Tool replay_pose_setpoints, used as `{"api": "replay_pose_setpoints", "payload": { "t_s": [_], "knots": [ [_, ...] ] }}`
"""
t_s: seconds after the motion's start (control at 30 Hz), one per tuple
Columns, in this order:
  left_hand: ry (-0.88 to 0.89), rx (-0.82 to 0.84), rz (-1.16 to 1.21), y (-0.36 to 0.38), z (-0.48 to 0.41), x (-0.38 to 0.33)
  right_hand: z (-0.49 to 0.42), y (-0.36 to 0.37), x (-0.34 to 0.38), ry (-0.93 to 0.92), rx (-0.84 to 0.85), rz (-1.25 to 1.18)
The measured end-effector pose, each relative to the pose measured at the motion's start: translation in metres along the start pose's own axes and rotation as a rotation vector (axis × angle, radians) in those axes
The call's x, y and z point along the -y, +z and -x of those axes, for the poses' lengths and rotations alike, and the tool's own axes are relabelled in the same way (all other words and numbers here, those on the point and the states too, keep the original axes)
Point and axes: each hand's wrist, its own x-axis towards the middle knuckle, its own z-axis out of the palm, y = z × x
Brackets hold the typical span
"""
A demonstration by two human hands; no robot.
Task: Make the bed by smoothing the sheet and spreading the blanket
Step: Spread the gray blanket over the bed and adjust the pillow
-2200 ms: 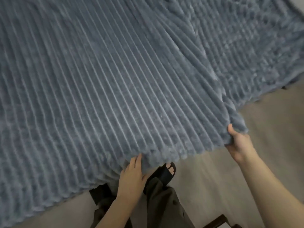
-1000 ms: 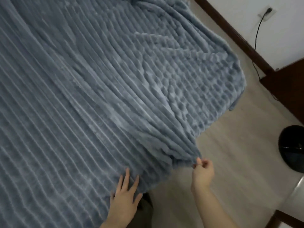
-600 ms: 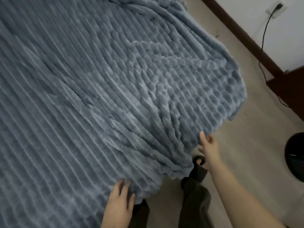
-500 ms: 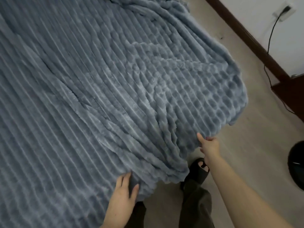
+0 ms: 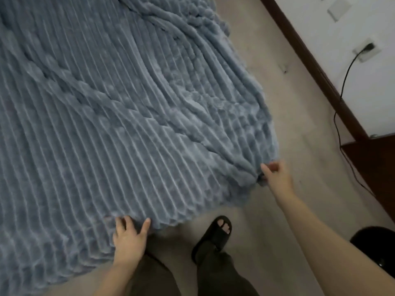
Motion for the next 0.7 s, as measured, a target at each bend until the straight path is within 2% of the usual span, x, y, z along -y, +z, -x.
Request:
{"api": "replay_pose_setpoints", "payload": {
  "t_s": [0.1,0.2,0.3,0.4,0.5,0.6,0.7],
  "knots": [
    [0.087,0.027,-0.031,0.031,0.014,-0.031,-0.03,-0.019,0.009,-0.109,0.033,0.096],
    [0.165,0.111,-0.101,0.056,0.023,-0.06,-0.052,-0.021,0.015,-0.099,0.183,0.095],
    [0.199,0.154,-0.178,0.073,0.024,-0.086,-0.066,-0.017,0.016,-0.017,0.127,0.235],
    [0.366,0.071,-0.216,0.084,0.026,-0.112,-0.077,-0.02,0.017,-0.01,0.099,0.328],
    [0.473,0.051,-0.27,0.09,0.022,-0.137,-0.089,-0.033,0.014,-0.046,0.097,0.259],
    [0.442,0.113,-0.292,0.098,0.017,-0.162,-0.102,-0.055,0.011,-0.095,0.107,0.242],
    [0.299,0.182,-0.262,0.11,0.011,-0.19,-0.119,-0.074,0.004,-0.094,-0.021,0.163]
  ]
}}
